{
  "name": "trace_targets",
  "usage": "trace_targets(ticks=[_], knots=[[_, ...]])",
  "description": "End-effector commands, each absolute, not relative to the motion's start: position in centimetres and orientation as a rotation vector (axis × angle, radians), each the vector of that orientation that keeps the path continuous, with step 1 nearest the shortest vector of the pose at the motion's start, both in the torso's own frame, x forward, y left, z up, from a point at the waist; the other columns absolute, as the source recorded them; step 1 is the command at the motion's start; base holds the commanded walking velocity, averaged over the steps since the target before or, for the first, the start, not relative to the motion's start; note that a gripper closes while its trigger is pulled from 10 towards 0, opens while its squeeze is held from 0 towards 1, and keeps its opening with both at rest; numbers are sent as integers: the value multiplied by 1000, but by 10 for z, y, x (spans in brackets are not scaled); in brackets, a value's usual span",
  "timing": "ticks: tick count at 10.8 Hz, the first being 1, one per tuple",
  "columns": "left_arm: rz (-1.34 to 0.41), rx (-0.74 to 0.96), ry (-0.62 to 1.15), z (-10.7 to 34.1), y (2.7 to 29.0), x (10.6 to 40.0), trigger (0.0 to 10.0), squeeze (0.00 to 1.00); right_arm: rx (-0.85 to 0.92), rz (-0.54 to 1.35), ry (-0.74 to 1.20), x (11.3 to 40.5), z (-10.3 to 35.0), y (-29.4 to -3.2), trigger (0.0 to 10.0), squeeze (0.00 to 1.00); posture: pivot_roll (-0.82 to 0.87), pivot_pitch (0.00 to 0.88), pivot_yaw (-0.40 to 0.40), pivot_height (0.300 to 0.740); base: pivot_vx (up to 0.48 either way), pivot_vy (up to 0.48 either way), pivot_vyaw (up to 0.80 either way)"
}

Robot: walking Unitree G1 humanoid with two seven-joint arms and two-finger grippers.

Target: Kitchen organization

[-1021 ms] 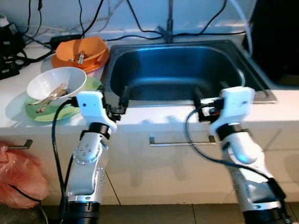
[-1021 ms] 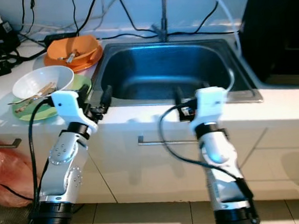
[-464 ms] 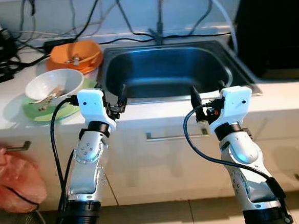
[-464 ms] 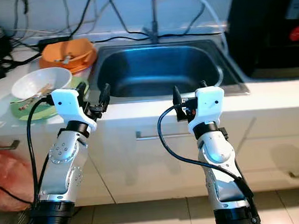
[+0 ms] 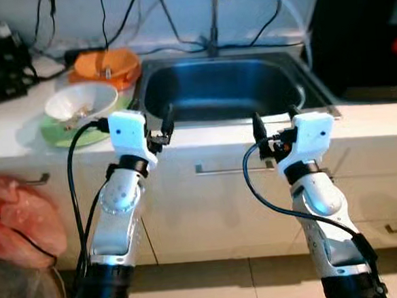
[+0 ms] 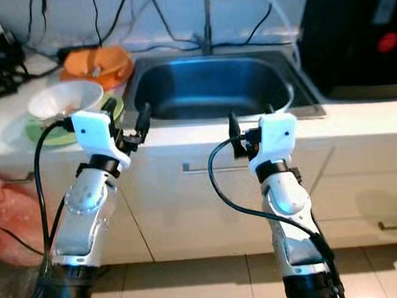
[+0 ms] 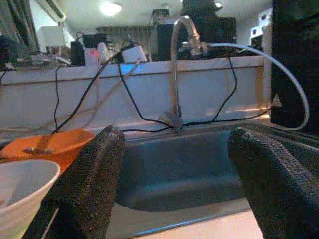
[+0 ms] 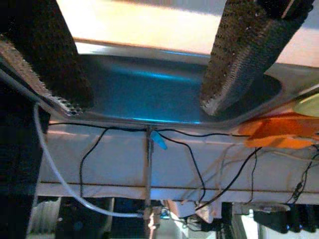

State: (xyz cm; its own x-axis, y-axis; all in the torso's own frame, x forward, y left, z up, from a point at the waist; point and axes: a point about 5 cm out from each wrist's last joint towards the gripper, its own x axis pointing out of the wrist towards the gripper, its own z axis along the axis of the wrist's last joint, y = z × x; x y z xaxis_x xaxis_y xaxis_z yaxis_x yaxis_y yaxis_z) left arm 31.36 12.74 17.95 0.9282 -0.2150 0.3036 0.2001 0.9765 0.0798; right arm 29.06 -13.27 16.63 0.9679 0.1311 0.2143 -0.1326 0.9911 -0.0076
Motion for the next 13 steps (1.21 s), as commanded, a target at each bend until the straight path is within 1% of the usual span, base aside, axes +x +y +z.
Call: trace_targets(ticks=[1,4,5,6,8,10,12,13], knots=[[-215,51,-321,181,127,313,10000,0,2,124,-229,292,170,-135,10000,0,16,0,27,740,0,0,0],[-236,82,-356,187,125,308,10000,0,-3,117,-229,290,169,-137,10000,0,15,0,28,740,0,0,0],[-237,82,-343,184,125,307,10000,0,0,113,-226,290,168,-137,10000,0,16,0,28,740,0,0,500],[-228,59,-330,182,126,307,10000,0,1,112,-225,290,168,-137,10000,0,17,0,28,740,0,0,406],[-230,45,-335,185,126,308,10000,0,3,108,-225,290,168,-137,10000,0,14,0,24,740,0,0,0],[-205,70,-417,200,127,306,10000,0,-5,107,-271,289,180,-137,10000,0,10,0,24,740,0,0,0],[-198,85,-451,206,129,305,10000,0,-8,112,-300,288,190,-137,10000,0,15,0,24,740,0,0,0],[-207,79,-433,206,131,302,10000,0,-5,108,-298,288,190,-140,10000,0,19,0,24,740,0,0,0]])
